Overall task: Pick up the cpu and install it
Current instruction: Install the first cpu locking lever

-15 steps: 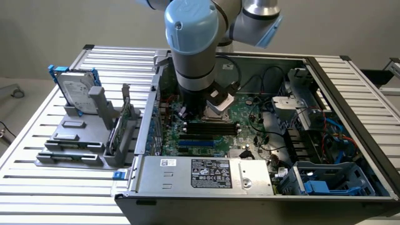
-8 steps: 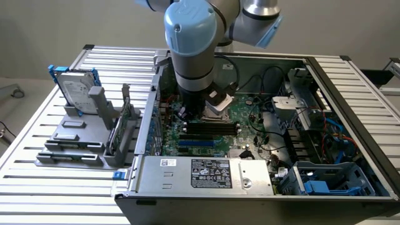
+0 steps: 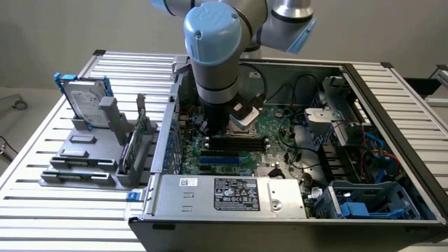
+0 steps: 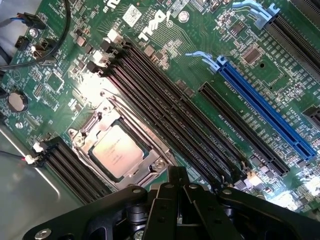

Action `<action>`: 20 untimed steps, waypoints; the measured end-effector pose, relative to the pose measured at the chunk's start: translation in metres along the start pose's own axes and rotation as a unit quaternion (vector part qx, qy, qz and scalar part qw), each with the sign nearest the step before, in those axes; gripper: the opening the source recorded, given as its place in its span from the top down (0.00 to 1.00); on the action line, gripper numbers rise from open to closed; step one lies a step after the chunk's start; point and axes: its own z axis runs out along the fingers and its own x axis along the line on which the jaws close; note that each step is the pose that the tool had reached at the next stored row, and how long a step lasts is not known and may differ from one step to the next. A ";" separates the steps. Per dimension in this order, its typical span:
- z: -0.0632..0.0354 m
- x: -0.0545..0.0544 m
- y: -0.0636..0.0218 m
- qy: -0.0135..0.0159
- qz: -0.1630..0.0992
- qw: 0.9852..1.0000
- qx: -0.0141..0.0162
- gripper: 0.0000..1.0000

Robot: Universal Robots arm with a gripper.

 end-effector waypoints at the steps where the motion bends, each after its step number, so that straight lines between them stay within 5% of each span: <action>1: 0.0006 0.000 -0.0002 0.000 0.000 1.000 0.000 0.89; 14: 0.0076 0.000 -0.0022 0.000 0.000 1.000 -0.002 0.89; 20: 0.0091 0.001 -0.0044 -0.003 -0.001 1.000 -0.004 0.89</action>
